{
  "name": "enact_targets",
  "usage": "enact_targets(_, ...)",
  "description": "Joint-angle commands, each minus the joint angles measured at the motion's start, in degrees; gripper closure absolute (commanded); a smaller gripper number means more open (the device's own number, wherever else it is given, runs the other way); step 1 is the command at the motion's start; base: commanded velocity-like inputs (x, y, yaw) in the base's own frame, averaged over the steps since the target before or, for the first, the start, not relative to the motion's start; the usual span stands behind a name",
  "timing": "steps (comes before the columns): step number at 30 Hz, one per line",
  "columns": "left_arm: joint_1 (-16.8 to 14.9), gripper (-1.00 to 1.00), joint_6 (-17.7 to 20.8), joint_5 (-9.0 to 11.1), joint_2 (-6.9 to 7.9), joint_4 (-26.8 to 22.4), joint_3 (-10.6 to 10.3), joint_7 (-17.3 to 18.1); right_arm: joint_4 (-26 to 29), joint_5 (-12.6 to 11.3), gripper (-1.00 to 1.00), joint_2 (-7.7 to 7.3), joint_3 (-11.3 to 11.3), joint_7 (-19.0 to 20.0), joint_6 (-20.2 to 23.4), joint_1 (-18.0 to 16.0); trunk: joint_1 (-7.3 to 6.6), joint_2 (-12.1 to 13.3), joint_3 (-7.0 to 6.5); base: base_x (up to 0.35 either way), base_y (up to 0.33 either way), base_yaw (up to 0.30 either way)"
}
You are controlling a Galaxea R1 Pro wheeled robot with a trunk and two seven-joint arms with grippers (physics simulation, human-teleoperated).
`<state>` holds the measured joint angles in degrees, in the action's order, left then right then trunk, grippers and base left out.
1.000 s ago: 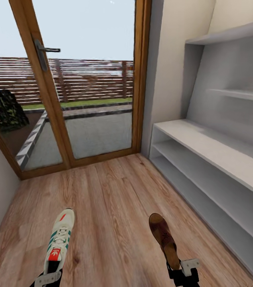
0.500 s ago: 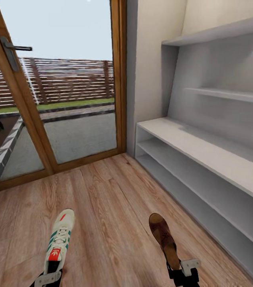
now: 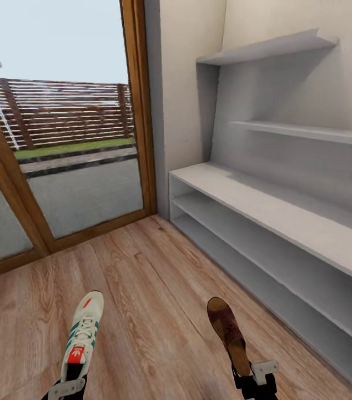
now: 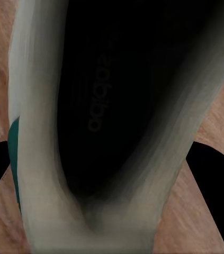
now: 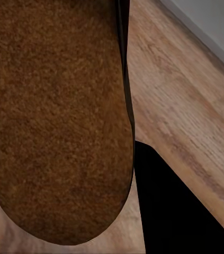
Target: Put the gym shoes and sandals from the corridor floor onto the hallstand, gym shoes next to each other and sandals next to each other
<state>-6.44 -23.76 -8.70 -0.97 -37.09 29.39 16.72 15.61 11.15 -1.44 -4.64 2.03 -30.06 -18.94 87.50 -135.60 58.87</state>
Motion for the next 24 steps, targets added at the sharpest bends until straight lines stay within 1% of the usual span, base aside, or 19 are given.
enact_targets(1, -0.1, 1.00, -0.2, -0.5, -0.08, 0.0, 0.5, 0.4, -0.1, 0.3, 1.00, 0.03, -0.5, 0.3, -0.2, 0.0, 0.00, 0.0, 0.05, 0.098, 0.233, -0.268)
enact_targets(5, -0.1, 1.00, -0.2, -0.5, -0.08, 0.0, 0.5, 0.4, -0.1, 0.3, 1.00, 0.03, -0.5, 0.3, -0.2, 0.0, 0.00, 0.0, 0.05, 0.040, 0.092, -0.268)
enact_targets(21, -0.1, 1.00, -0.2, -0.5, -0.05, 0.0, 0.5, 0.4, -0.1, 0.3, 1.00, 0.00, -0.5, 0.3, -0.2, 0.0, 0.00, 0.0, 0.05, 0.002, 0.004, -0.269)
enact_targets(24, -0.1, 1.00, -0.2, -0.5, 0.00, 0.0, 0.5, 0.4, -0.1, 0.3, 1.00, 0.02, -0.5, 0.3, -0.2, 0.0, 0.00, 0.0, 0.05, 0.000, 0.110, -0.269)
